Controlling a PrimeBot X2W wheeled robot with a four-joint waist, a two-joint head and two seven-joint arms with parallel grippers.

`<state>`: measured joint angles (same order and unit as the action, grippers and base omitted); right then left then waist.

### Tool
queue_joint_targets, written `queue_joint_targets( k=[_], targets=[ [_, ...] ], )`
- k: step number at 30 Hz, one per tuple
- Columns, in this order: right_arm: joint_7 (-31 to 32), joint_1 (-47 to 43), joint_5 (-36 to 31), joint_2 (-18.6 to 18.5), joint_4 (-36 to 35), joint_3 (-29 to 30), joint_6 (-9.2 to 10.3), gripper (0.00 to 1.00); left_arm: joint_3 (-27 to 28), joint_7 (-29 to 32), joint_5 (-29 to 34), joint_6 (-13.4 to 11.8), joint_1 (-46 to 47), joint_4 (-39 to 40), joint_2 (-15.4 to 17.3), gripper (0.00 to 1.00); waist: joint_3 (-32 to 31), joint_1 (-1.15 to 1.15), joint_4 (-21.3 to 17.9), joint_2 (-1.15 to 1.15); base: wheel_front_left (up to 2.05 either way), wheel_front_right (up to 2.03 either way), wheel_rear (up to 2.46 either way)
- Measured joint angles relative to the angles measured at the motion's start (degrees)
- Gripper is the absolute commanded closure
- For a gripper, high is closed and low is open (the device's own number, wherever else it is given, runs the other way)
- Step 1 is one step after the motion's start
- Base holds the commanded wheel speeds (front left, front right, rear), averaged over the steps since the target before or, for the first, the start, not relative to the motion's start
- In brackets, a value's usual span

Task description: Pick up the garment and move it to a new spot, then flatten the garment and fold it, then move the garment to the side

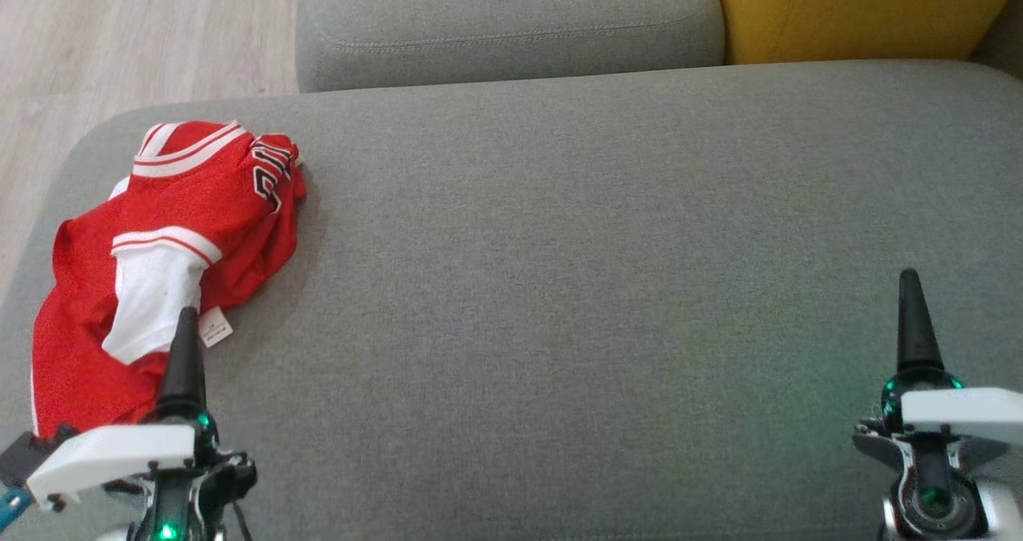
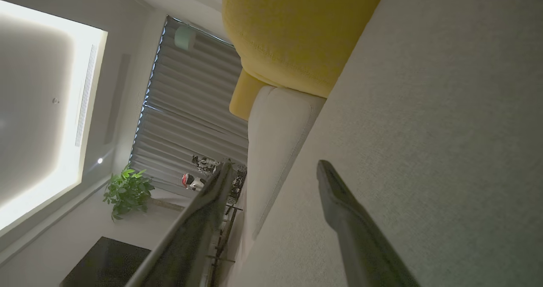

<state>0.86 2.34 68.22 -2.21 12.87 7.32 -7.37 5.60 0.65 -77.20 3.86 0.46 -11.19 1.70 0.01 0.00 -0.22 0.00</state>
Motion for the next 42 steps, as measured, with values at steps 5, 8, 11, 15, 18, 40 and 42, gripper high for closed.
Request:
queue_joint_targets(
  k=[5,8,11,15,18,40,42],
  targets=[
    [-1.0,0.6,-5.8,0.0,-1.6,-1.0,0.00,0.00,-1.0,-0.8,4.6,-1.3,0.3,2.9,0.0,0.00,0.0,0.00,0.0,0.00,0.00,0.00,0.00],
    [-1.7,0.7,-10.7,-0.1,-2.9,-2.0,0.00,0.00,-1.5,-1.4,8.3,-2.3,1.1,4.8,0.0,0.00,0.0,0.00,0.0,0.00,0.00,0.00,0.00],
    [-2.2,0.7,-14.1,-0.1,-3.3,-2.7,0.00,0.00,-2.6,-1.9,11.0,-2.4,1.1,5.8,0.0,0.00,0.0,0.00,0.0,0.00,0.00,0.00,0.00],
    [-2.5,0.9,-19.0,-0.3,-4.8,-3.7,0.00,0.00,-4.1,-2.7,16.0,-2.4,1.1,6.8,0.0,0.00,0.0,0.00,-0.1,0.00,0.00,0.00,0.00],
    [-3.0,1.2,-22.3,-0.5,-5.3,-4.7,0.00,0.00,-5.6,-3.1,19.8,-2.4,1.1,7.1,0.0,0.00,0.0,0.00,-0.1,0.00,0.00,0.00,0.00],
    [-7.0,1.2,-44.9,-0.5,-5.0,-7.4,0.00,0.00,-20.1,-6.7,44.8,-11.6,1.1,7.6,6.6,0.00,0.0,0.00,-1.5,0.00,0.00,0.00,0.00],
    [-7.0,1.1,-46.8,-0.5,-4.6,-7.4,0.00,0.00,-21.6,-7.1,46.0,-13.1,1.2,7.6,7.4,0.00,-0.1,0.00,-1.5,0.00,0.00,0.00,0.00]
  ],
)
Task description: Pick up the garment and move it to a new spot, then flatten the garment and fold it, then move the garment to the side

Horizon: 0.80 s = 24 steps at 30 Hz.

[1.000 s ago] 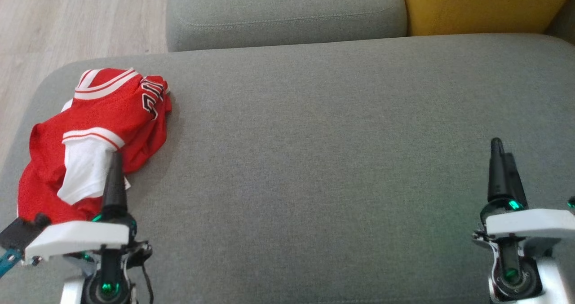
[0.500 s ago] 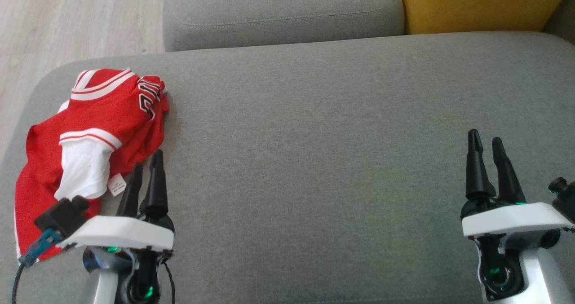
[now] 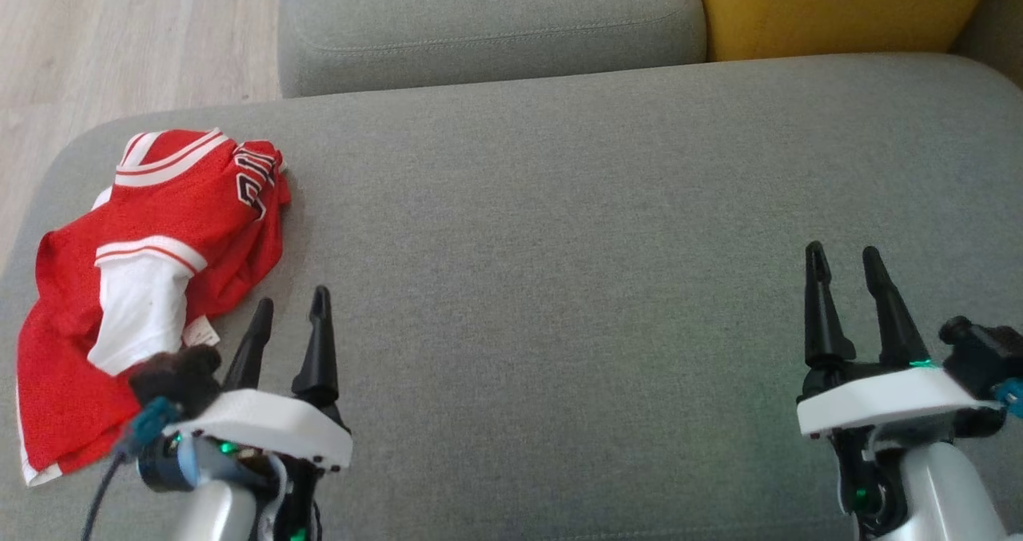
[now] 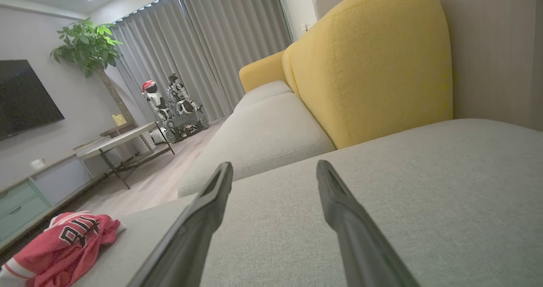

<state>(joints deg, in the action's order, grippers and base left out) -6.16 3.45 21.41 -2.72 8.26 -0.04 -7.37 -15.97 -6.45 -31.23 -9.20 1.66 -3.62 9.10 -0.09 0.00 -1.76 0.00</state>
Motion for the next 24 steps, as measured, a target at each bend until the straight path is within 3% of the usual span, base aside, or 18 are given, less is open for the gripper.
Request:
queue_joint_targets(
  k=[2,3,6,24],
  targets=[
    [-0.2,0.0,-1.0,0.0,0.0,0.0,0.00,0.00,-0.6,-0.1,0.7,-0.7,0.0,0.0,0.3,0.00,-0.1,0.00,0.0,0.00,0.00,0.00,0.00],
    [-0.6,0.0,-2.7,0.1,-0.1,0.0,0.00,0.00,-2.1,-0.3,1.9,-2.3,0.2,0.1,1.0,0.00,-0.1,0.00,0.0,0.00,0.00,0.00,0.00],
    [-1.1,0.0,-5.6,0.1,-0.1,-0.2,0.00,0.00,-4.1,-0.8,3.7,-4.3,0.9,0.2,2.3,0.00,-0.2,0.00,-0.1,0.00,0.00,0.00,0.00],
    [-4.0,0.0,-16.9,0.1,-0.1,-0.9,0.00,0.00,-14.2,-3.7,13.1,-12.2,4.2,-0.5,6.6,0.00,-0.2,0.00,-0.5,0.00,0.00,0.00,0.00]
  ],
)
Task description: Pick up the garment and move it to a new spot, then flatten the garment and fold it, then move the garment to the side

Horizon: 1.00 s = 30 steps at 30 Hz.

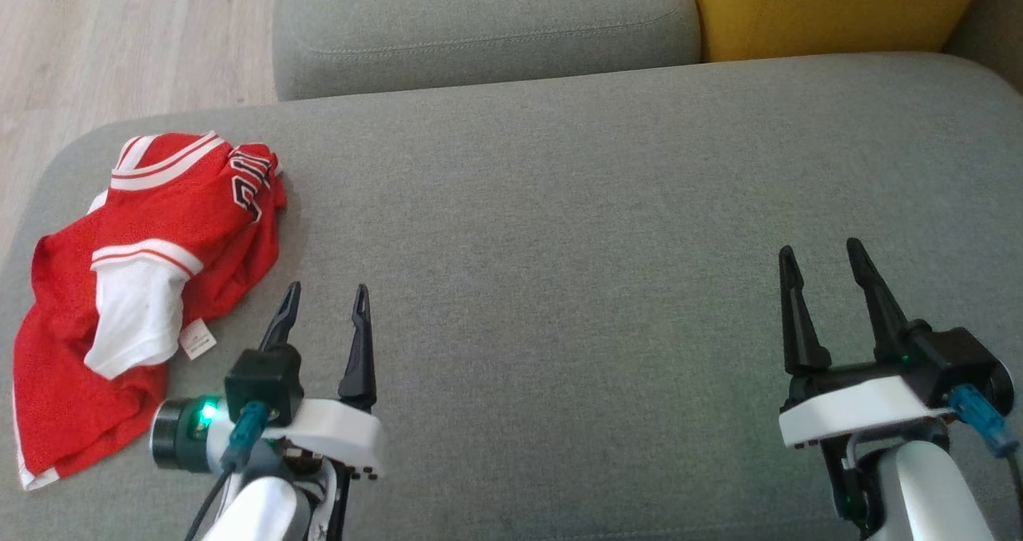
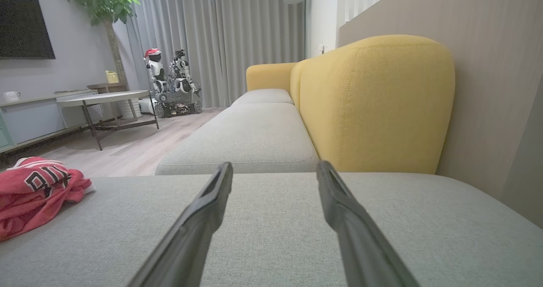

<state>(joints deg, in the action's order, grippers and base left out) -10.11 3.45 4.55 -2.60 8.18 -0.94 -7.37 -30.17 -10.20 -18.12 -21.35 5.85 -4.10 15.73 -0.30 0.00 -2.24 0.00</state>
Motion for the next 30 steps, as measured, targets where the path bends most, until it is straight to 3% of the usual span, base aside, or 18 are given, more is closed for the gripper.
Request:
queue_joint_targets(
  k=[4,7,17,30],
  targets=[
    [-0.7,0.0,1.3,0.0,0.7,0.0,0.00,0.00,0.6,-0.6,-0.8,-1.3,0.1,0.7,-0.6,0.00,0.0,0.00,0.2,0.00,0.00,0.00,0.00],
    [-1.3,0.0,3.9,0.0,1.9,-0.2,0.00,0.00,3.1,-1.1,-2.5,-0.6,0.0,1.2,-1.9,0.00,0.0,0.00,0.2,0.00,0.00,0.00,0.00],
    [-2.7,0.0,8.6,0.0,5.0,-0.9,0.00,0.00,8.5,-2.7,-0.9,7.3,-3.5,-1.6,-6.0,0.00,-0.3,0.00,0.2,0.00,0.00,0.00,0.00],
    [-4.1,0.1,3.6,0.0,5.6,-1.3,0.00,0.00,14.0,-4.1,7.0,14.0,-3.7,-3.3,-11.0,0.00,-0.3,0.00,-0.1,0.00,0.00,0.00,0.00]
  ],
)
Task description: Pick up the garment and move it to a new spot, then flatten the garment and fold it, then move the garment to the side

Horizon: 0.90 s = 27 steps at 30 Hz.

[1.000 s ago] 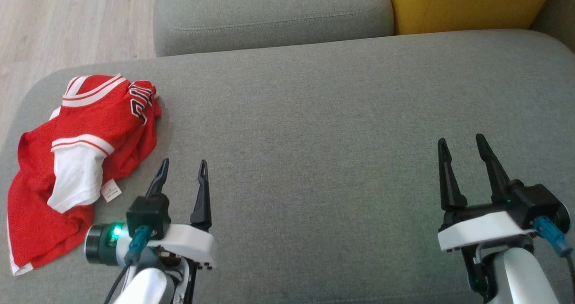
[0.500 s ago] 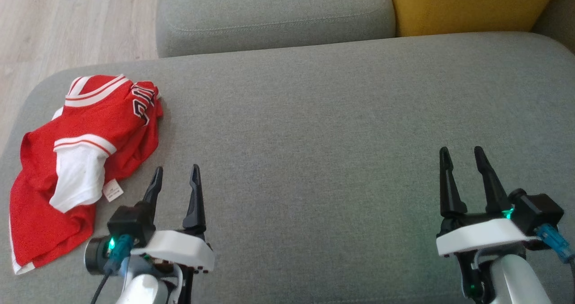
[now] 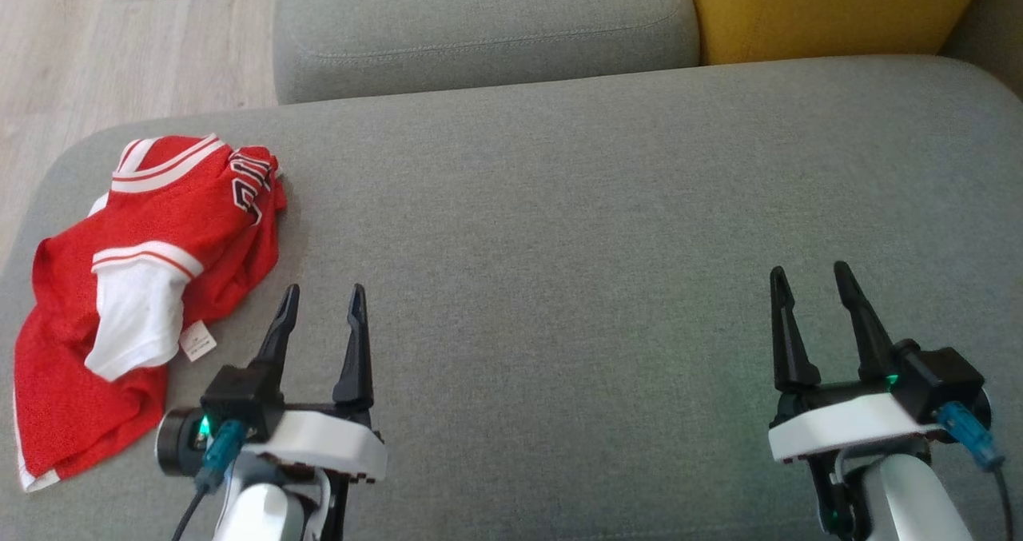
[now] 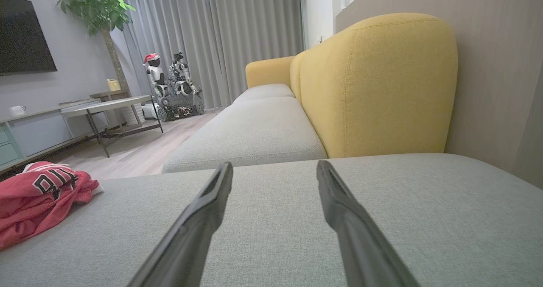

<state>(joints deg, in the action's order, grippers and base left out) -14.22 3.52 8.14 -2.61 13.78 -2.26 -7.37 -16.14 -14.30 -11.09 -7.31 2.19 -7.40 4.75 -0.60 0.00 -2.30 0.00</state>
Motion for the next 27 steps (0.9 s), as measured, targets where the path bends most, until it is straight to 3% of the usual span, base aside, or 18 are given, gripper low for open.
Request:
queue_joint_targets(
  k=[9,15,27],
  targets=[
    [0.0,0.6,0.2,0.0,0.7,-0.4,0.00,0.00,2.3,0.0,1.5,2.3,-1.1,-1.5,-1.3,0.00,0.1,0.00,0.6,0.00,0.00,0.00,0.00],
    [0.0,0.6,0.6,0.0,0.9,-2.0,0.00,0.00,3.6,0.0,2.5,2.4,-1.1,-1.6,-1.6,0.00,0.3,0.00,2.1,0.00,0.00,0.00,0.00],
    [-0.1,0.6,0.9,0.0,0.9,-5.1,0.00,0.00,5.6,0.0,2.9,2.8,-1.0,-1.1,-1.8,0.00,0.6,0.00,10.5,0.00,0.00,0.00,0.00]
  ],
)
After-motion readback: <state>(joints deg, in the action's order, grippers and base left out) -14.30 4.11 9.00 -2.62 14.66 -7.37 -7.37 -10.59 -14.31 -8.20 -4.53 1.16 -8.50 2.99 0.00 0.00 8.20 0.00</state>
